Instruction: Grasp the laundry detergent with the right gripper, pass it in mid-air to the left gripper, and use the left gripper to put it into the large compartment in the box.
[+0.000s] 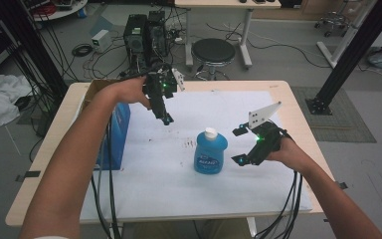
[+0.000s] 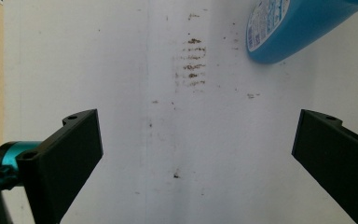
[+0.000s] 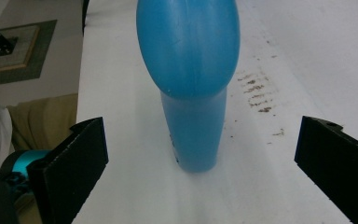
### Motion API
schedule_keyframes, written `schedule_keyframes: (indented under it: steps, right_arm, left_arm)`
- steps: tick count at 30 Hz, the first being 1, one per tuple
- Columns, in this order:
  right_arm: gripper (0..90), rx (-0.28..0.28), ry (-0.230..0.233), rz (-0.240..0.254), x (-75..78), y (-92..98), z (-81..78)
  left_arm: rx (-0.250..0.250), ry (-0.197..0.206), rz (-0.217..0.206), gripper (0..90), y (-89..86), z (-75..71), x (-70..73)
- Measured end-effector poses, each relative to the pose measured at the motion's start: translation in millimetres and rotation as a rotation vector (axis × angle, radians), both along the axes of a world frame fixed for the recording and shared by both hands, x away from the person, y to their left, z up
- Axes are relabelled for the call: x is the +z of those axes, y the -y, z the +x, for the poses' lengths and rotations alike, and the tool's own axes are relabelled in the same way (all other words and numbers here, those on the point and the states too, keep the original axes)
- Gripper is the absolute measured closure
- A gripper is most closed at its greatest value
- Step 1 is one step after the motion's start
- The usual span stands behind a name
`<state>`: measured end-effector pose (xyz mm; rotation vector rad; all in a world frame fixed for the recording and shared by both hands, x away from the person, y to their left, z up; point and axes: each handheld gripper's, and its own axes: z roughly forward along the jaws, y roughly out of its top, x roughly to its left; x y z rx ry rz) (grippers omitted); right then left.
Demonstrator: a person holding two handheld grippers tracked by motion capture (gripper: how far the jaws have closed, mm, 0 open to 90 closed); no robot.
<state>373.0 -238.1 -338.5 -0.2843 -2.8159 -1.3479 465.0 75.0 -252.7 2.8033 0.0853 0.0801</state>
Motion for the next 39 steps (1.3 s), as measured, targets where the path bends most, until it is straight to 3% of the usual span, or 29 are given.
schedule_keyframes:
  steps: [19, 26, 39]
  right_arm:
    - [1.5, 0.020, 0.001, 0.090, -30.9, -23.8, 2.2]
    - [1.5, 0.025, 0.017, 0.099, -37.6, -32.5, 1.9]
    - [1.6, 0.021, 0.000, 0.142, -51.3, -45.3, 3.9]
  left_arm:
    - [0.007, 0.010, -0.006, 1.7, 0.3, -0.5, -0.1]
    - [0.011, 0.009, -0.007, 1.7, -1.8, 0.1, -1.0]
    - [0.017, 0.011, -0.017, 1.7, -4.9, -0.5, -2.1]
